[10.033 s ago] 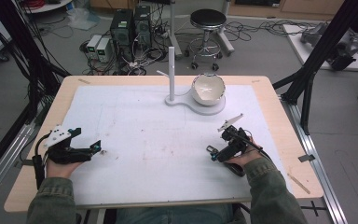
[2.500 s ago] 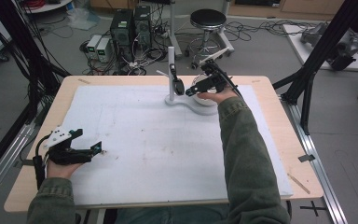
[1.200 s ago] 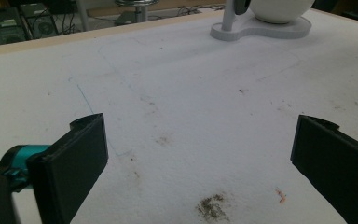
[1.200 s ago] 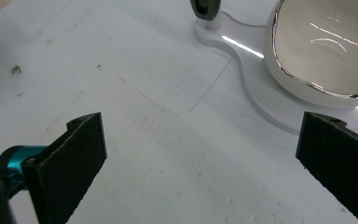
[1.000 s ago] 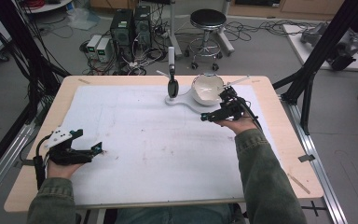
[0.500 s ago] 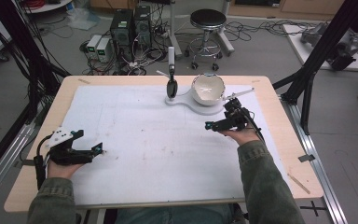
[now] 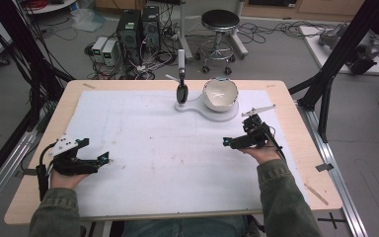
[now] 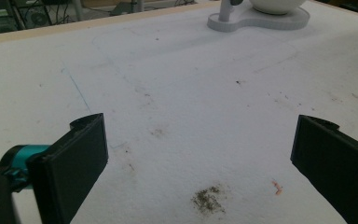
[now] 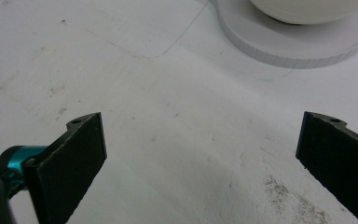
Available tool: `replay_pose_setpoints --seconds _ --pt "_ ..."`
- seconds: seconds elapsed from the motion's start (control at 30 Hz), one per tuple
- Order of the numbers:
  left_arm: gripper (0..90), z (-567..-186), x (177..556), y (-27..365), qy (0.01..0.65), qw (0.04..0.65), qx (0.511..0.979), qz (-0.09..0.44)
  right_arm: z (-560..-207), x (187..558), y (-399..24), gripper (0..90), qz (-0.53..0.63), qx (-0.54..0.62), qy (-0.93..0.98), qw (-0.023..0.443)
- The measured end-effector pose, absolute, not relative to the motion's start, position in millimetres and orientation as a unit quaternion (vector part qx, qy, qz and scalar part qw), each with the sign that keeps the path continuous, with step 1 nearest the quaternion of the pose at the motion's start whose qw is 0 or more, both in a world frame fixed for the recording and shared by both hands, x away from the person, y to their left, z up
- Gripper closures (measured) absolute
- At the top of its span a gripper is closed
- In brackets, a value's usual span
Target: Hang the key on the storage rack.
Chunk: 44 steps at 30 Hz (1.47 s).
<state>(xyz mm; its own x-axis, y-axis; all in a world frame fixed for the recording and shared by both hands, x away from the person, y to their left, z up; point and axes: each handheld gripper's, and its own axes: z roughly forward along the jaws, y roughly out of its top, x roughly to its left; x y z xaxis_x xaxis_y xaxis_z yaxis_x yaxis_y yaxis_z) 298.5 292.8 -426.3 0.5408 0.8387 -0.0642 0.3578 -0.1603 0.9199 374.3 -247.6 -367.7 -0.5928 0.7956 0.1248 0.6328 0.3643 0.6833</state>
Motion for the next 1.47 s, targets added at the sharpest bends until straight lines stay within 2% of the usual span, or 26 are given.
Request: replay_pose_setpoints --seconds 1.1,1.47 --pt "4.3 -429.5 294.9 290.4 0.413 0.483 0.74 0.221 -411.5 328.9 -301.2 0.5 0.414 0.428 0.785 0.169" --pt "4.3 -431.1 295.3 287.4 0.407 0.476 0.747 0.225 -415.7 330.2 -305.3 0.5 0.416 0.428 0.781 0.182"
